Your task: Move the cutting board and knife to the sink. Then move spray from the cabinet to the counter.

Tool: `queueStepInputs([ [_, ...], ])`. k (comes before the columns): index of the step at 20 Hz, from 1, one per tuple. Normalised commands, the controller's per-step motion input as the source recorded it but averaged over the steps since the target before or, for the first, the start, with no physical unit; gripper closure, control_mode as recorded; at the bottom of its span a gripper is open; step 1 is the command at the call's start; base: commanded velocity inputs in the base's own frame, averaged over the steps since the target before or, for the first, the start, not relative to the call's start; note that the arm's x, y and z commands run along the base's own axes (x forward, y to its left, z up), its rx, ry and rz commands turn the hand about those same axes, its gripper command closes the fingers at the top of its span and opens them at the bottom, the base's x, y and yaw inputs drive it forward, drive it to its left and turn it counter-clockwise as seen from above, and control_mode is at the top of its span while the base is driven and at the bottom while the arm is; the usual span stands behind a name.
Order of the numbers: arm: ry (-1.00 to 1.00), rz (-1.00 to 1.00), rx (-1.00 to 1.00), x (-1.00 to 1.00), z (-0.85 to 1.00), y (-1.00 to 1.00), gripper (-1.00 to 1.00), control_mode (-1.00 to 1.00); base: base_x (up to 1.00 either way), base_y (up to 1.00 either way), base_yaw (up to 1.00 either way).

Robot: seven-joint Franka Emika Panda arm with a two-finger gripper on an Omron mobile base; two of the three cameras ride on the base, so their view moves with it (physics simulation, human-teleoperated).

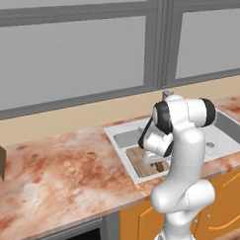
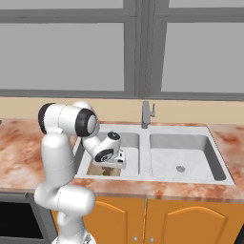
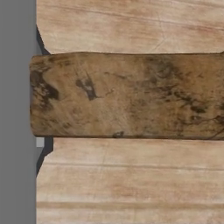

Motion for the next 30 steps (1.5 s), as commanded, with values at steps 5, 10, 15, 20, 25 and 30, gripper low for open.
queueStepInputs([
  [5, 0.06, 0.00, 0.00, -0.06, -0.35, 0.12, 1.00, -1.00, 0.00, 0.00, 0.00],
  [10, 0.00, 0.00, 0.00, -0.04, -0.21, 0.11, 1.00, -1.00, 0.00, 0.00, 0.00],
  [15, 0.00, 0.00, 0.01, -0.08, -0.08, 0.09, -1.00, -1.00, 0.00, 0.00, 0.00],
  [20, 0.00, 0.00, 0.00, -0.06, 0.00, 0.06, -1.00, -1.00, 0.00, 0.00, 0.00],
  [25, 0.00, 0.00, 0.00, 0.00, 0.00, 0.06, -1.00, -1.00, 0.00, 0.00, 0.00],
  [30, -0.06, 0.00, 0.02, -0.09, 0.05, 0.09, -1.00, -1.00, 0.00, 0.00, 0.00],
])
